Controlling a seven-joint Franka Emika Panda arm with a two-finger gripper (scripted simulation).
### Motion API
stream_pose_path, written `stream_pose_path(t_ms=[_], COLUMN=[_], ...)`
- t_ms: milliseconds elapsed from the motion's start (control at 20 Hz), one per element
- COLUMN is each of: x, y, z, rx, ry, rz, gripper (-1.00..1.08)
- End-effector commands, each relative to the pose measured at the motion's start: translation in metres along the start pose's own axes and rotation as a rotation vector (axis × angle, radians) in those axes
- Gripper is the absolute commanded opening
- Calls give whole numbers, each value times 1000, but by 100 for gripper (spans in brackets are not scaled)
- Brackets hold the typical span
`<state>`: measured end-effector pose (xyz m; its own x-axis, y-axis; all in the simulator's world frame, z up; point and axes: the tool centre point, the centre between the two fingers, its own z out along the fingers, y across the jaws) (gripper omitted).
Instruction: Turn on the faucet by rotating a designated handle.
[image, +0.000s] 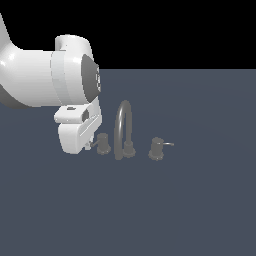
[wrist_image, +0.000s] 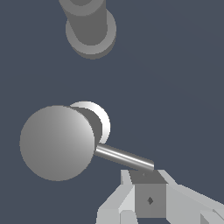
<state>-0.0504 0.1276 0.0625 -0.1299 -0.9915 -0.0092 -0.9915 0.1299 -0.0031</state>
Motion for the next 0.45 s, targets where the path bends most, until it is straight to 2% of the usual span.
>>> stream_pose_path(t_ms=[0,350,400], x=[10,62,62], y=[-1,-9,-9], z=[0,-1,-1], rx=[-2,-3,-3], ry=[1,9,9], rz=[5,35,35], gripper=[-100,-100,-100])
